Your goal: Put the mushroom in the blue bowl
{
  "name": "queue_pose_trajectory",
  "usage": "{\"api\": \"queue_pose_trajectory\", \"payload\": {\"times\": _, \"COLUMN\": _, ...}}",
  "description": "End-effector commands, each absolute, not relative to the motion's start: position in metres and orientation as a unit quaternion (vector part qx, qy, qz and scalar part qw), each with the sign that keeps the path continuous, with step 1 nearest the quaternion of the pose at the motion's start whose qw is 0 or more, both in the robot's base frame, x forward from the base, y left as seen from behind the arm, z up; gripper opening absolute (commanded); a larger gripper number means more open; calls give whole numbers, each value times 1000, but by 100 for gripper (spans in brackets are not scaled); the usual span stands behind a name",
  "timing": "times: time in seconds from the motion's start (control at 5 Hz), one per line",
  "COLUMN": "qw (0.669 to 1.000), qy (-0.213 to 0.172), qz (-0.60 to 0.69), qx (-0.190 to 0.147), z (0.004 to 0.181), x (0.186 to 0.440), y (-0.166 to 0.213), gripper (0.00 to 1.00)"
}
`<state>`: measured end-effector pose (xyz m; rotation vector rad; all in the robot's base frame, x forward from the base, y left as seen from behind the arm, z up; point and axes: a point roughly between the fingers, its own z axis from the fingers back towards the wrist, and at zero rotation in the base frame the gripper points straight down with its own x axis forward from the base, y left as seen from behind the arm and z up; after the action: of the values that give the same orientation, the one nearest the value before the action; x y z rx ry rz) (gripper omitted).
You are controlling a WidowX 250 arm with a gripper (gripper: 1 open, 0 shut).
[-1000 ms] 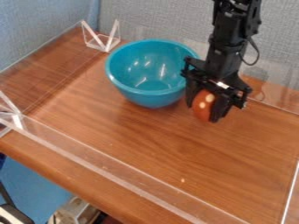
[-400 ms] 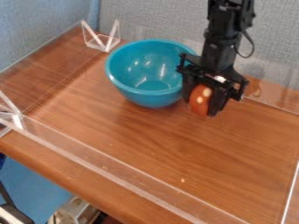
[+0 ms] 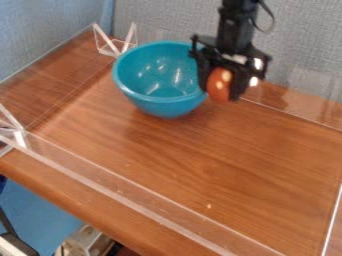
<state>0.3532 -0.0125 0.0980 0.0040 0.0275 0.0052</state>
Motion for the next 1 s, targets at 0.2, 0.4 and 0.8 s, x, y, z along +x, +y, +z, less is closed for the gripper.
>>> {"api": "queue_pose_trajectory", "payload": {"times": 0.2, "qw": 999, "qy": -16, "qz": 40, "qx": -7, "z": 111, "x": 379, "y": 1, "gripper": 0}}
{"api": "queue_pose_trajectory", "payload": {"times": 0.4, "qw": 999, "qy": -11, "qz": 48, "qx": -11, "z": 106, "x": 386, "y": 2, "gripper": 0}}
{"api": "queue_pose_trajectory", "payload": {"times": 0.8, "qw": 998, "qy": 3, "qz": 65, "qx": -17, "z": 94, "x": 395, "y": 4, "gripper": 0}}
